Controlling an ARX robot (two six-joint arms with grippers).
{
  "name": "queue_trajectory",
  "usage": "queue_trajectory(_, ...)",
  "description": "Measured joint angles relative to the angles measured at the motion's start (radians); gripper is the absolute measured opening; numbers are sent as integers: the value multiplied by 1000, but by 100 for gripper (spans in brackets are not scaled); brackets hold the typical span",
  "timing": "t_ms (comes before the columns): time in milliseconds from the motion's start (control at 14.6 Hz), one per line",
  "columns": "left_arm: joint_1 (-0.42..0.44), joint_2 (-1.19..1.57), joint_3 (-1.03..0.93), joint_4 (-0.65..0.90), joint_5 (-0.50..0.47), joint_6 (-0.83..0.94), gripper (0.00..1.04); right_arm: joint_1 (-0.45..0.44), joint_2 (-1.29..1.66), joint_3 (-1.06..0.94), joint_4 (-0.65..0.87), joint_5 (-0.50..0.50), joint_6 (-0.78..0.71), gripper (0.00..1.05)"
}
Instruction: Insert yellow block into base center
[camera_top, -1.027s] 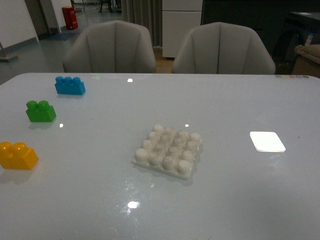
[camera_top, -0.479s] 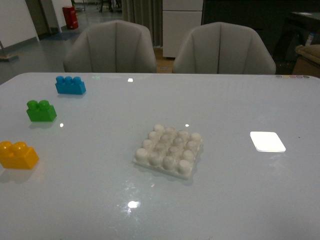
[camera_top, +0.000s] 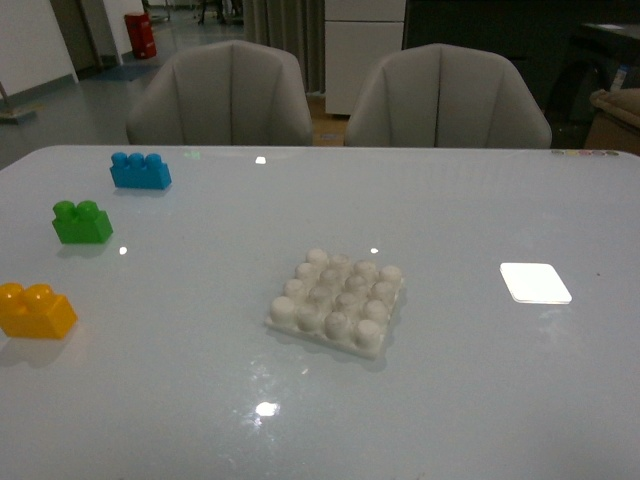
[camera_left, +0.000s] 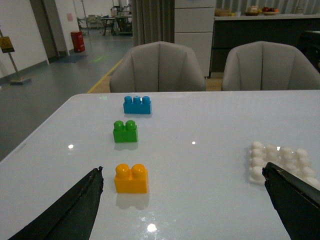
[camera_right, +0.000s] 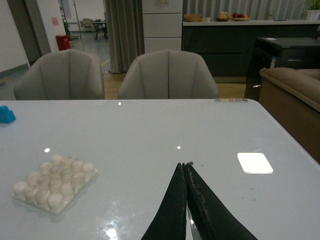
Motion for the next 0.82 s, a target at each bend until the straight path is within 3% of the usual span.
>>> queue_trajectory(821,0,0,0,0,0,0,98,0,-112,0,-114,0,0,2)
